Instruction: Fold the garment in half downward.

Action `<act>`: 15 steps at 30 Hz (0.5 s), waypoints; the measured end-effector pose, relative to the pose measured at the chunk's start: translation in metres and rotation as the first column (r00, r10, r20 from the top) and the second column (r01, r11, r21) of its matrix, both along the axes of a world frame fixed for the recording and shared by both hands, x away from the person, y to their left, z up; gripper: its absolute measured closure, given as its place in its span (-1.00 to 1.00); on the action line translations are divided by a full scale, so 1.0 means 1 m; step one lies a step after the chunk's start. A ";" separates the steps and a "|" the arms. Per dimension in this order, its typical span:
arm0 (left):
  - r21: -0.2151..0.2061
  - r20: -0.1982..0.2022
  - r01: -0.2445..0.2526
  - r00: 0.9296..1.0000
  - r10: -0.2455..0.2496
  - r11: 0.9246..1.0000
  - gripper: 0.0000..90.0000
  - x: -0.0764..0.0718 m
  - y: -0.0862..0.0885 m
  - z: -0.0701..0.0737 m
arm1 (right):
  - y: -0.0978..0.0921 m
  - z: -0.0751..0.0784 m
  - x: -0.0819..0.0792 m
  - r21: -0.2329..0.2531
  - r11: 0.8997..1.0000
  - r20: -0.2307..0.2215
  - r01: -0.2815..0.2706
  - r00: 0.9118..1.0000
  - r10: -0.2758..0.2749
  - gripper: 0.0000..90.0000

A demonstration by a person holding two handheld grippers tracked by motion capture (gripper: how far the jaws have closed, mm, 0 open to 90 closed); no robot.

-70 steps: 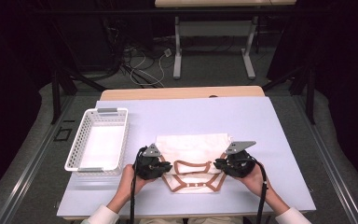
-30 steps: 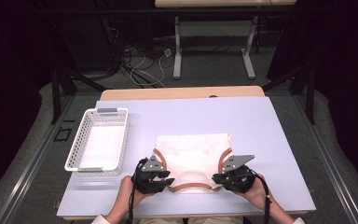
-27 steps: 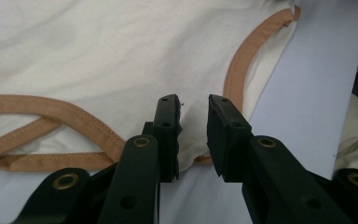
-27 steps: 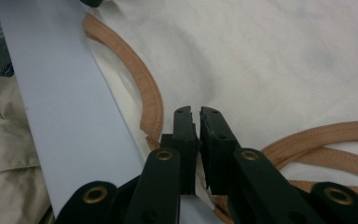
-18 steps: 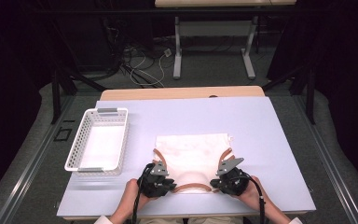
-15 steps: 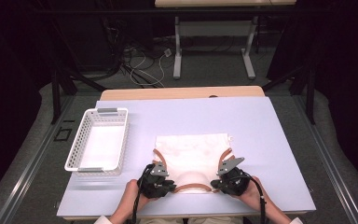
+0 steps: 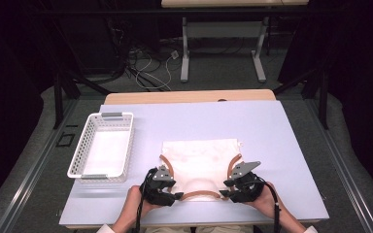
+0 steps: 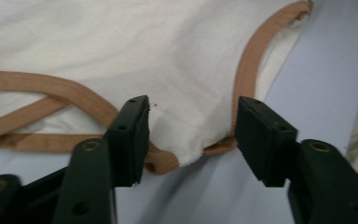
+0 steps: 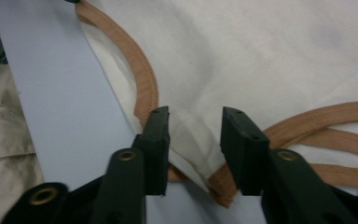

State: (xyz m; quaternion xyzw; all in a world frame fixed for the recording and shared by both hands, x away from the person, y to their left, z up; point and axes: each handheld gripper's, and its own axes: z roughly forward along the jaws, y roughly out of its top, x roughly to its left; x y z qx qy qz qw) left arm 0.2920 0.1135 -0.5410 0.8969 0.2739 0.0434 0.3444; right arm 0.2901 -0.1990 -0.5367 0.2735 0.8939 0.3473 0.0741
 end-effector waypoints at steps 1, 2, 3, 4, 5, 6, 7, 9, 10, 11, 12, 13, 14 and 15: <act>-0.004 0.004 -0.017 1.000 0.017 1.000 -0.12 0.000 0.001 0.001 | 0.000 0.000 0.000 0.000 1.000 0.000 0.000 1.000 0.000 0.20; -0.011 0.008 -0.033 0.999 0.033 0.999 -0.24 0.001 0.003 0.002 | -0.004 0.002 0.002 0.010 1.000 0.010 0.023 1.000 -0.023 -0.01; -0.015 0.011 -0.037 0.999 0.037 0.999 -0.24 0.001 0.005 0.003 | -0.004 0.002 0.002 0.010 1.000 0.010 0.023 1.000 -0.023 -0.01; -0.012 0.018 -0.044 0.999 0.044 0.999 -0.29 0.002 0.005 0.004 | -0.006 0.004 0.003 0.013 0.999 0.005 0.030 1.000 -0.030 -0.08; 0.002 0.032 -0.052 0.998 0.052 0.999 -0.38 0.002 0.006 0.004 | -0.010 0.006 0.006 0.025 0.999 0.015 0.041 0.999 -0.041 -0.20; 0.007 0.038 -0.058 0.998 0.057 0.998 -0.42 0.002 0.008 0.005 | -0.012 0.007 0.007 0.030 0.998 0.011 0.047 0.999 -0.048 -0.25; 0.005 0.047 -0.067 0.997 0.066 0.998 -0.42 0.003 0.009 0.005 | -0.012 0.007 0.007 0.030 0.998 0.011 0.047 0.999 -0.048 -0.25; 0.008 0.057 -0.088 0.995 0.087 0.996 -0.50 0.005 0.012 0.005 | -0.016 0.007 0.010 0.039 0.997 0.020 0.059 0.998 -0.060 -0.38; 0.008 0.058 -0.098 0.994 0.097 0.995 -0.54 0.006 0.012 0.005 | -0.018 0.007 0.012 0.044 0.997 0.027 0.066 0.997 -0.067 -0.41; 0.012 0.066 -0.108 0.992 0.107 0.994 -0.60 0.006 0.013 0.005 | -0.020 0.008 0.013 0.042 0.996 0.025 0.076 0.997 -0.078 -0.45; 0.016 0.073 -0.106 0.992 0.105 0.994 -0.65 0.007 0.015 0.005 | -0.024 0.008 0.016 0.051 0.995 0.028 0.092 0.995 -0.093 -0.58; 0.013 0.070 -0.113 0.991 0.112 0.993 -0.67 0.008 0.016 0.005 | -0.026 0.008 0.018 0.051 0.994 0.038 0.101 0.994 -0.103 -0.60; 0.010 0.068 -0.120 0.991 0.119 0.993 -0.67 0.008 0.017 0.005 | -0.026 0.008 0.018 0.051 0.994 0.038 0.101 0.994 -0.103 -0.60; 0.011 0.074 -0.126 0.989 0.124 0.992 -0.69 0.009 0.018 0.004 | -0.028 0.009 0.020 0.047 0.993 0.045 0.111 0.993 -0.113 -0.62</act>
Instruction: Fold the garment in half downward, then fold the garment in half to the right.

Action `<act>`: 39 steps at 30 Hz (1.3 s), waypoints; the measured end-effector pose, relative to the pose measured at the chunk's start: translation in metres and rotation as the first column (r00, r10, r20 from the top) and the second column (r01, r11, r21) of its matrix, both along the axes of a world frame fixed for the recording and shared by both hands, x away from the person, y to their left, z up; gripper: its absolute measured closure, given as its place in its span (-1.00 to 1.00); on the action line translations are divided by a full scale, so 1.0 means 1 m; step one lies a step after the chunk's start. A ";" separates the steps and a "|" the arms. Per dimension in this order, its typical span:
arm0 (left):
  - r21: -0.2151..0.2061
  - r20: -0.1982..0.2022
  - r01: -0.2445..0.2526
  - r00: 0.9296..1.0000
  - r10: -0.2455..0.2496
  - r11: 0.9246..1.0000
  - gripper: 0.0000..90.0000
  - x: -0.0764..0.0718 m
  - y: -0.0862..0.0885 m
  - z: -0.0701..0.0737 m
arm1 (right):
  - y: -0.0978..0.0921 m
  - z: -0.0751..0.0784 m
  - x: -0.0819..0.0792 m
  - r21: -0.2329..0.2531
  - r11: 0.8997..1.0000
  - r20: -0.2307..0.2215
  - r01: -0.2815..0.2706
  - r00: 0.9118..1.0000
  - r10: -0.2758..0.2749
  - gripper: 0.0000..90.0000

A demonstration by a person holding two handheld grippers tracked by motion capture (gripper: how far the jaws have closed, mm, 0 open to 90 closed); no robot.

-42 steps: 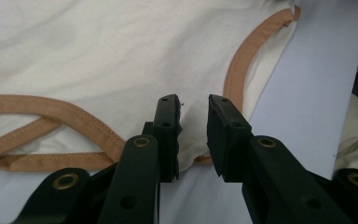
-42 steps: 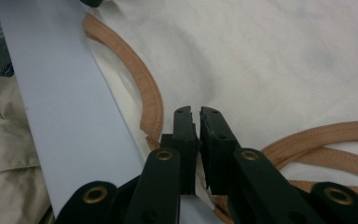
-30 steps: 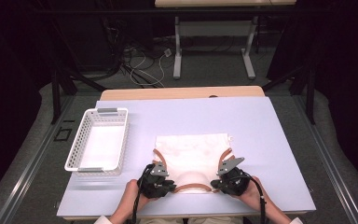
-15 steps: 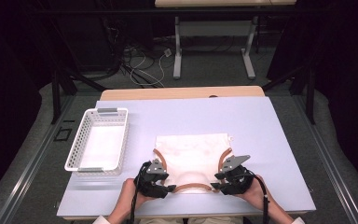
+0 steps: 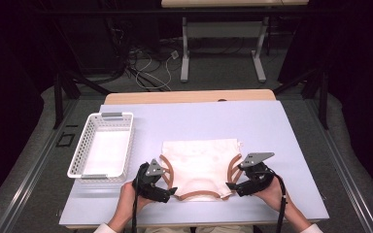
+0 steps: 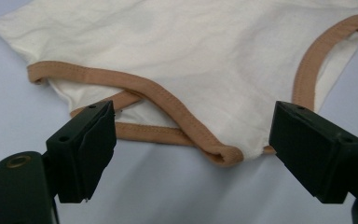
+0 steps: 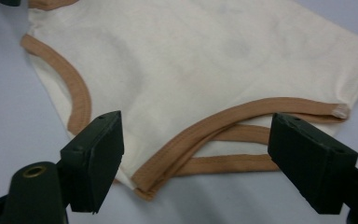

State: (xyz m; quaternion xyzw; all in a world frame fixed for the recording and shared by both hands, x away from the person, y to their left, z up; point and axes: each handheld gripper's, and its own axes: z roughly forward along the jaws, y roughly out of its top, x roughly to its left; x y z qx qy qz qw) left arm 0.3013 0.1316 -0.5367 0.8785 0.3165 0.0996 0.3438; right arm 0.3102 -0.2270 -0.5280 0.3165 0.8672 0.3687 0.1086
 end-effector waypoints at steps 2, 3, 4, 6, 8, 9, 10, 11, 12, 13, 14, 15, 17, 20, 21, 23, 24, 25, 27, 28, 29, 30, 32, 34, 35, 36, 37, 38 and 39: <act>0.001 0.003 -0.010 1.000 0.010 1.000 -0.74 0.002 0.002 0.000 | -0.006 0.000 0.006 0.020 0.999 0.006 0.027 1.000 -0.027 -0.67; -0.002 0.005 -0.012 1.000 0.012 1.000 -0.75 0.003 0.004 0.000 | -0.007 0.001 0.008 0.022 0.999 0.007 0.035 0.999 -0.036 -0.69; -0.001 0.011 -0.020 1.000 0.020 1.000 -0.75 0.003 0.005 0.000 | -0.007 0.001 0.008 0.022 0.999 0.007 0.035 0.999 -0.036 -0.69; -0.008 0.014 -0.041 0.999 0.041 0.999 -0.77 0.005 0.006 0.000 | -0.010 0.001 0.012 0.028 0.998 0.012 0.049 0.999 -0.050 -0.73; 0.000 0.022 -0.047 0.999 0.047 0.999 -0.78 0.006 0.009 0.000 | -0.012 0.001 0.016 0.031 0.998 0.028 0.055 0.998 -0.056 -0.79; 0.000 0.024 -0.051 0.998 0.051 0.999 -0.78 0.007 0.010 -0.001 | -0.012 0.002 0.017 0.030 0.997 0.029 0.064 0.997 -0.065 -0.80; -0.007 0.021 -0.055 0.998 0.055 0.998 -0.78 0.007 0.010 -0.002 | -0.012 0.002 0.017 0.030 0.997 0.029 0.064 0.997 -0.065 -0.80; -0.004 0.024 -0.058 0.998 0.058 0.998 -0.78 0.008 0.010 -0.002 | -0.012 0.002 0.018 0.034 0.997 0.034 0.065 0.997 -0.066 -0.82; -0.007 0.027 -0.063 0.998 0.063 0.998 -0.79 0.008 0.010 -0.002 | -0.011 0.003 0.020 0.036 0.997 0.032 0.074 0.997 -0.076 -0.88; -0.006 0.018 -0.054 0.998 0.054 0.999 -0.79 0.009 0.011 -0.001 | -0.011 0.003 0.020 0.036 0.997 0.032 0.074 0.997 -0.076 -0.88; -0.003 0.013 -0.055 0.998 0.055 0.999 -0.81 0.009 0.011 -0.001 | -0.012 0.003 0.022 0.034 0.997 0.038 0.075 0.996 -0.077 -0.90; -0.008 0.026 -0.065 0.998 0.065 0.998 -0.82 0.009 0.010 -0.002 | -0.012 0.003 0.023 0.036 0.996 0.035 0.078 0.996 -0.079 -0.92; -0.003 0.023 -0.068 0.997 0.068 0.998 -0.86 0.010 0.010 -0.003 | -0.013 0.004 0.027 0.034 0.996 0.034 0.086 0.996 -0.087 -0.94; 0.006 0.017 -0.074 0.997 0.073 0.997 -0.89 0.012 0.009 -0.005 | -0.014 0.004 0.033 0.048 0.994 0.039 0.099 0.994 -0.101 -0.95; -0.001 0.015 -0.080 0.997 0.080 0.997 -0.89 0.012 0.008 -0.005 | -0.015 0.005 0.037 0.051 0.993 0.039 0.111 0.993 -0.113 -0.95; 0.008 0.018 -0.091 0.996 0.091 0.996 -0.89 0.014 0.008 -0.006 | -0.015 0.006 0.040 0.049 0.993 0.037 0.112 0.993 -0.114 -0.95; 0.005 0.017 -0.095 0.995 0.095 0.995 -0.88 0.016 0.008 -0.007 | -0.016 0.006 0.043 0.053 0.991 0.041 0.119 0.992 -0.121 -0.93; 0.009 0.022 -0.106 0.994 0.106 0.994 -0.85 0.017 0.009 -0.007 | -0.016 0.006 0.046 0.045 0.991 0.040 0.127 0.991 -0.128 -0.92; 0.009 0.018 -0.119 0.993 0.119 0.993 -0.78 0.020 0.009 -0.008 | -0.015 0.005 0.052 0.043 0.990 0.036 0.137 0.990 -0.139 -0.86; 0.019 0.021 -0.124 0.992 0.124 0.992 -0.75 0.021 0.008 -0.009 | -0.015 0.002 0.059 0.044 0.988 0.042 0.150 0.988 -0.152 -0.82; 0.026 0.023 -0.127 0.992 0.127 0.992 -0.75 0.022 0.008 -0.010 | -0.015 0.002 0.059 0.044 0.988 0.042 0.150 0.988 -0.152 -0.82; 0.028 0.027 -0.133 0.991 0.132 0.991 -0.71 0.024 0.008 -0.011 | -0.015 0.001 0.063 0.046 0.987 0.035 0.152 0.987 -0.154 -0.76; 0.033 0.021 -0.141 0.990 0.140 0.989 -0.64 0.025 0.007 -0.011 | -0.015 -0.002 0.073 0.043 0.985 0.029 0.170 0.985 -0.171 -0.60; 0.034 0.031 -0.160 0.987 0.159 0.987 -0.60 0.027 0.008 -0.011 | -0.015 -0.002 0.076 0.043 0.983 0.028 0.178 0.983 -0.180 -0.52; 0.033 0.038 -0.169 0.985 0.168 0.985 -0.52 0.027 0.008 -0.011 | -0.014 -0.003 0.078 0.032 0.981 0.027 0.192 0.981 -0.193 -0.49; 0.031 0.044 -0.178 0.983 0.177 0.984 -0.46 0.027 0.008 -0.011 | -0.014 -0.003 0.081 0.032 0.980 0.030 0.194 0.980 -0.195 -0.43; 0.035 0.045 -0.180 0.983 0.178 0.983 -0.40 0.028 0.008 -0.011 | -0.014 -0.004 0.084 0.033 0.980 0.031 0.197 0.980 -0.198 -0.37; 0.037 0.050 -0.184 0.982 0.183 0.982 -0.34 0.028 0.008 -0.011 | -0.013 -0.005 0.086 0.031 0.978 0.028 0.206 0.978 -0.207 -0.32; 0.036 0.053 -0.186 0.982 0.184 0.982 -0.25 0.028 0.008 -0.011 | -0.011 -0.008 0.090 0.027 0.975 0.022 0.223 0.975 -0.223 -0.18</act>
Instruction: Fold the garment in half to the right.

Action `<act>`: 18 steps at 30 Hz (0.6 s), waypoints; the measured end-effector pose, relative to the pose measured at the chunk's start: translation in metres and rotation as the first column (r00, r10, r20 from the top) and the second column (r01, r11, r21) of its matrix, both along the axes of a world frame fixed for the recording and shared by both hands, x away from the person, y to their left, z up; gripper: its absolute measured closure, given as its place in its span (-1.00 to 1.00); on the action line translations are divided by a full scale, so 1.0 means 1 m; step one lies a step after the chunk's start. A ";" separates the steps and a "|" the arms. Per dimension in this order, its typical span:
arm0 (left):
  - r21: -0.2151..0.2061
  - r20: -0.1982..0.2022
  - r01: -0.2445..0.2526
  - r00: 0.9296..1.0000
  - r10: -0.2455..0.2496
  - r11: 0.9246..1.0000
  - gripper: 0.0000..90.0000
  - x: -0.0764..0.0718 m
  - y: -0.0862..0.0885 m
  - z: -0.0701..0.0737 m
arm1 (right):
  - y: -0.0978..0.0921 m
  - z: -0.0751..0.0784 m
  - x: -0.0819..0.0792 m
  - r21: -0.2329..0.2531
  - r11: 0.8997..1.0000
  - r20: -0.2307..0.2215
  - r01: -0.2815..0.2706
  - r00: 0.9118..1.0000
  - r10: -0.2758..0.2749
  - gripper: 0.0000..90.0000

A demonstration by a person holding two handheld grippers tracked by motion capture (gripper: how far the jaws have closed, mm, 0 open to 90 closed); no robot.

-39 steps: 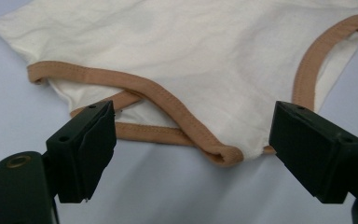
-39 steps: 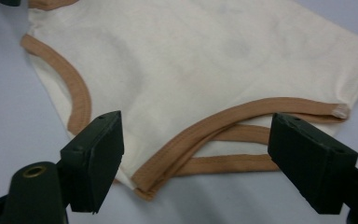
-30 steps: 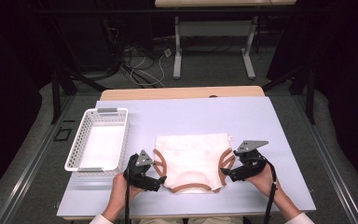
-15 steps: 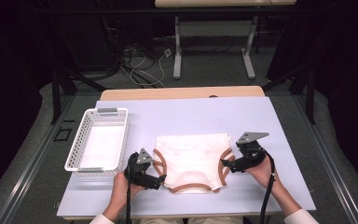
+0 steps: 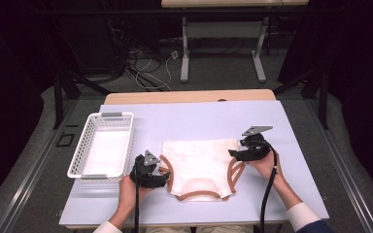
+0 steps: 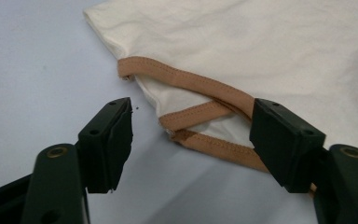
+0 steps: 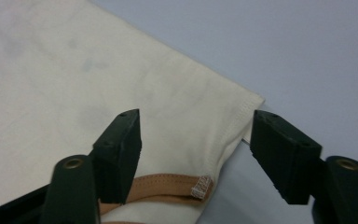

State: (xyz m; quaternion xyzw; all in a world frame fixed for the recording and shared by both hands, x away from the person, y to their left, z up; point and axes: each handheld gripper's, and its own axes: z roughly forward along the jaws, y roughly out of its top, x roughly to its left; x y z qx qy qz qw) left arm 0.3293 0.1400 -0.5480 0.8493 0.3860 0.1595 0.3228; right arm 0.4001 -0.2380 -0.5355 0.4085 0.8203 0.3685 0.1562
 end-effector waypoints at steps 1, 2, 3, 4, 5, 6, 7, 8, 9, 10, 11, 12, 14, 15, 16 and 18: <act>0.008 -0.010 0.004 1.000 -0.004 1.000 -0.25 0.000 0.000 0.000 | 0.000 0.000 0.000 0.000 1.000 0.000 0.000 1.000 0.000 -0.18; 0.006 -0.003 -0.002 1.000 0.002 1.000 -0.21 0.001 0.000 -0.001 | 0.000 -0.001 0.002 -0.006 1.000 -0.003 -0.004 1.000 0.004 -0.13; 0.003 -0.004 -0.002 1.000 0.002 1.000 -0.18 0.001 0.000 -0.001 | 0.000 -0.002 0.004 -0.008 1.000 -0.005 0.008 1.000 -0.008 -0.07; 0.004 -0.006 0.000 1.000 0.000 1.000 -0.13 0.001 0.000 -0.002 | 0.001 -0.004 0.006 -0.015 1.000 -0.015 0.015 1.000 -0.016 -0.01; 0.005 -0.005 -0.001 1.000 0.002 1.000 -0.13 0.002 0.000 -0.002 | 0.001 -0.004 0.006 -0.015 1.000 -0.015 0.015 1.000 -0.016 -0.01; 0.002 -0.009 -0.005 1.000 0.005 1.000 -0.11 0.002 0.000 -0.002 | 0.000 -0.005 0.007 -0.020 1.000 -0.015 0.021 1.000 -0.021 0.04; 0.007 -0.008 0.000 1.000 0.001 1.000 -0.08 0.002 0.000 -0.002 | 0.001 -0.007 0.008 -0.021 0.999 -0.023 0.035 0.999 -0.036 0.07; 0.007 -0.005 -0.005 1.000 0.005 1.000 -0.05 0.003 0.000 -0.002 | 0.001 -0.007 0.008 -0.022 0.999 -0.026 0.044 0.999 -0.045 0.08; 0.010 -0.009 -0.003 1.000 0.003 1.000 -0.02 0.003 0.001 -0.002 | 0.000 -0.008 0.009 -0.024 0.999 -0.026 0.048 0.998 -0.049 0.12; 0.008 -0.010 -0.005 1.000 0.005 1.000 0.01 0.004 0.000 -0.003 | 0.001 -0.008 0.010 -0.020 0.998 -0.037 0.056 0.998 -0.056 0.14; 0.008 -0.009 -0.009 1.000 0.009 1.000 0.04 0.004 0.001 -0.003 | 0.000 -0.009 0.011 -0.024 0.998 -0.037 0.058 0.998 -0.059 0.14; 0.009 -0.017 -0.005 1.000 0.005 1.000 0.11 0.004 0.001 -0.003 | -0.001 -0.010 0.013 -0.022 0.997 -0.045 0.075 0.996 -0.076 0.16; 0.007 -0.017 -0.009 1.000 0.009 1.000 0.12 0.005 0.001 -0.004 | -0.002 -0.011 0.014 -0.019 0.997 -0.046 0.080 0.996 -0.081 0.16; 0.011 -0.019 -0.008 1.000 0.009 1.000 0.14 0.005 0.001 -0.004 | -0.002 -0.010 0.015 -0.016 0.996 -0.049 0.090 0.995 -0.090 0.17; 0.013 -0.024 -0.011 1.000 0.011 1.000 0.17 0.006 0.001 -0.004 | -0.003 -0.011 0.016 -0.010 0.996 -0.050 0.091 0.995 -0.091 0.17; 0.011 -0.021 -0.009 1.000 0.009 1.000 0.19 0.006 0.002 -0.005 | -0.003 -0.012 0.018 -0.005 0.995 -0.056 0.099 0.994 -0.099 0.22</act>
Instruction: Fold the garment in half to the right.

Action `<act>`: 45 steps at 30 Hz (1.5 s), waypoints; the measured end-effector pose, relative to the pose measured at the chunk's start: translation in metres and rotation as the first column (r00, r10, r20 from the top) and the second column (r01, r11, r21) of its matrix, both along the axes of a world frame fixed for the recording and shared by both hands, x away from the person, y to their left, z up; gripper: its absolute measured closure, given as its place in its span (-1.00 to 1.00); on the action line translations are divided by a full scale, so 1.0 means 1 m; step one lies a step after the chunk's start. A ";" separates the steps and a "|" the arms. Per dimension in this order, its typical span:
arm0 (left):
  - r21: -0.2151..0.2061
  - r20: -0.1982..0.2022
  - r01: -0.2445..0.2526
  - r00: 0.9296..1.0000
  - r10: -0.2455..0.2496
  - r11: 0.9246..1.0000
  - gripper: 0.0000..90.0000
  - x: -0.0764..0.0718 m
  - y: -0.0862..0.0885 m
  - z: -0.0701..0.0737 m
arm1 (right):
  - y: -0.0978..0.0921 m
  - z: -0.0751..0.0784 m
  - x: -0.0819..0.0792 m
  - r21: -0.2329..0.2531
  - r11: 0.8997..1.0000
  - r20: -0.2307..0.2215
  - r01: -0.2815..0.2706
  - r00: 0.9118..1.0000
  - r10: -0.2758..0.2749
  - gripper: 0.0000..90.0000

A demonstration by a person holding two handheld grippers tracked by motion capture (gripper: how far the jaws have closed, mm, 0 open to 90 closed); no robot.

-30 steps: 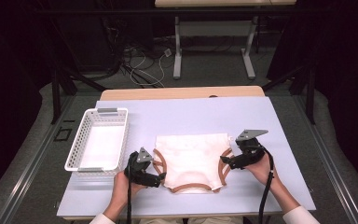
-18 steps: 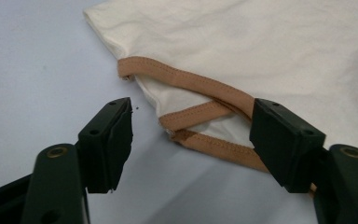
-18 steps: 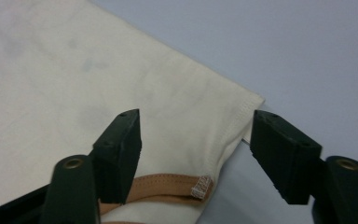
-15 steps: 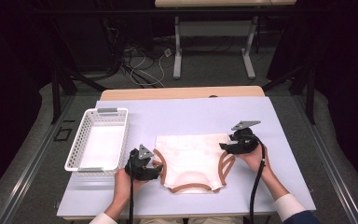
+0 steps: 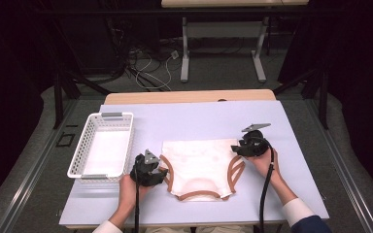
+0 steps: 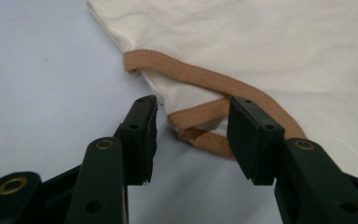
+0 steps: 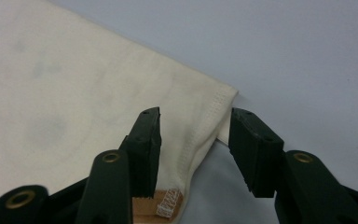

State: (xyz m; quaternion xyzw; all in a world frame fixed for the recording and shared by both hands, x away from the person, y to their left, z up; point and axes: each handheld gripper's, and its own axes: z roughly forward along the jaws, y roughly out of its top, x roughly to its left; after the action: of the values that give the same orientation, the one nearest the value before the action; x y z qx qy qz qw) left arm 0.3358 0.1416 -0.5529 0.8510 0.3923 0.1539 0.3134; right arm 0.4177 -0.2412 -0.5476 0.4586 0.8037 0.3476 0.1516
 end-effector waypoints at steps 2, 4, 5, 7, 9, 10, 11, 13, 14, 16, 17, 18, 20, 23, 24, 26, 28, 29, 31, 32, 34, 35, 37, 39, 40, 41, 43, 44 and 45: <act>-0.005 -0.014 0.007 1.000 -0.007 1.000 0.24 0.001 0.001 -0.001 | 0.001 -0.002 0.001 0.006 1.000 -0.015 0.001 1.000 -0.001 0.26; -0.009 -0.018 0.016 1.000 -0.017 1.000 0.34 0.001 0.002 -0.001 | 0.001 -0.004 0.002 0.001 1.000 -0.026 0.003 1.000 -0.003 0.28; -0.013 -0.015 0.017 1.000 -0.017 1.000 0.38 0.001 0.002 -0.001 | 0.001 -0.005 0.003 0.000 1.000 -0.032 0.006 0.999 -0.006 0.28; -0.021 -0.018 0.019 1.000 -0.019 1.000 0.43 0.001 0.002 -0.002 | 0.001 -0.006 0.003 0.003 1.000 -0.031 0.011 0.999 -0.011 0.32; -0.028 -0.024 0.024 0.999 -0.024 0.999 0.48 0.001 0.002 -0.002 | 0.001 -0.005 0.003 -0.006 1.000 -0.029 0.012 1.000 -0.013 0.35; -0.031 -0.025 0.026 0.999 -0.026 0.999 0.50 0.001 0.002 -0.002 | 0.001 -0.006 0.003 -0.003 1.000 -0.028 0.013 1.000 -0.013 0.38; -0.032 -0.029 0.028 0.999 -0.029 0.999 0.53 0.001 0.002 -0.002 | 0.001 -0.006 0.003 -0.009 1.000 -0.026 0.018 0.999 -0.018 0.43; -0.049 -0.033 0.024 0.999 -0.026 0.999 0.59 0.001 0.001 -0.003 | 0.001 -0.006 0.003 -0.007 1.000 -0.020 0.016 1.000 -0.016 0.57; -0.063 -0.039 0.020 0.999 -0.022 0.998 0.67 0.001 0.002 -0.003 | 0.001 -0.008 0.003 0.005 1.000 -0.020 0.013 1.000 -0.013 0.68; -0.070 -0.044 0.022 0.999 -0.026 0.997 0.69 0.001 0.002 -0.003 | 0.001 -0.008 0.002 0.013 1.000 -0.025 0.014 1.000 -0.014 0.72; -0.078 -0.050 0.021 0.998 -0.025 0.997 0.71 0.001 0.002 -0.003 | 0.000 -0.008 0.002 0.013 1.000 -0.022 0.014 1.000 -0.014 0.78; -0.085 -0.053 0.018 0.998 -0.023 0.996 0.75 0.001 0.002 -0.004 | 0.000 -0.009 0.002 0.020 1.000 -0.024 0.007 1.000 -0.006 0.84; -0.088 -0.054 0.018 0.998 -0.023 0.996 0.81 0.001 0.001 -0.004 | 0.000 -0.009 0.002 0.028 1.000 -0.028 0.004 1.000 -0.003 0.91; -0.091 -0.053 0.014 0.998 -0.019 0.996 0.89 0.001 0.000 -0.004 | 0.000 -0.009 0.001 0.034 0.999 -0.029 0.002 1.000 -0.001 0.94; -0.087 -0.050 0.019 0.998 -0.023 0.996 0.90 0.001 0.000 -0.004 | 0.001 -0.009 0.000 0.035 0.999 -0.027 -0.002 1.000 0.003 0.94; -0.097 -0.052 0.015 0.998 -0.020 0.995 0.91 0.002 0.000 -0.005 | 0.002 -0.009 0.000 0.021 1.000 -0.015 0.002 1.000 -0.001 0.94; -0.100 -0.055 0.015 0.998 -0.021 0.995 0.91 0.002 0.000 -0.004 | 0.003 -0.008 -0.001 0.010 1.000 -0.009 -0.001 1.000 0.001 0.95; -0.100 -0.054 0.016 0.998 -0.021 0.995 0.91 0.002 0.000 -0.004 | 0.003 -0.008 -0.001 0.006 1.000 -0.003 -0.004 1.000 0.004 0.95; -0.103 -0.052 0.017 0.998 -0.022 0.995 0.91 0.002 0.000 -0.004 | 0.003 -0.006 -0.002 -0.004 1.000 0.011 -0.004 1.000 0.004 0.95; -0.106 -0.053 0.017 0.998 -0.022 0.994 0.91 0.001 -0.001 -0.004 | 0.003 -0.006 -0.002 -0.013 1.000 0.017 -0.002 1.000 0.002 0.95; -0.103 -0.053 0.020 0.998 -0.025 0.994 0.91 0.001 -0.002 -0.004 | 0.003 -0.004 -0.004 -0.021 1.000 0.021 -0.008 1.000 0.008 0.96; -0.101 -0.048 0.024 0.998 -0.029 0.995 0.91 0.001 -0.003 -0.004 | 0.003 -0.003 -0.004 -0.020 1.000 0.026 -0.006 1.000 0.007 0.96; -0.099 -0.043 0.029 0.999 -0.033 0.995 0.91 0.000 -0.004 -0.003 | 0.003 -0.001 -0.005 -0.034 0.999 0.036 -0.007 0.999 0.008 0.96; -0.094 -0.047 0.038 0.998 -0.042 0.995 0.91 0.000 -0.005 -0.002 | 0.002 0.000 -0.006 -0.039 0.999 0.044 -0.008 0.999 0.009 0.96; -0.099 -0.038 0.032 0.999 -0.036 0.995 0.91 0.000 -0.006 -0.003 | 0.002 0.000 -0.006 -0.042 0.999 0.045 -0.007 0.999 0.009 0.96; -0.096 -0.050 0.041 0.998 -0.046 0.995 0.91 0.000 -0.006 -0.002 | 0.001 0.000 -0.007 -0.041 0.999 0.045 -0.003 0.999 0.005 0.96; -0.096 -0.040 0.042 0.998 -0.046 0.994 0.91 -0.001 -0.008 -0.003 | 0.000 -0.001 -0.006 -0.050 0.999 0.048 -0.004 0.999 0.007 0.96; -0.094 -0.047 0.047 0.998 -0.051 0.995 0.91 -0.001 -0.008 -0.002 | -0.002 0.000 -0.007 -0.054 0.999 0.047 0.009 0.999 -0.006 0.96; -0.090 -0.042 0.047 0.998 -0.051 0.995 0.91 -0.001 -0.010 -0.002 | -0.002 0.000 -0.007 -0.054 0.999 0.047 0.009 0.999 -0.006 0.96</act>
State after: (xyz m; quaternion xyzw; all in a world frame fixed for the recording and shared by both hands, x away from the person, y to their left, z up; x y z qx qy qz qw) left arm 0.3349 0.1321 -0.5553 0.8488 0.3846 0.1094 0.3459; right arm 0.4112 -0.2432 -0.5476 0.4490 0.8073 0.3359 0.1841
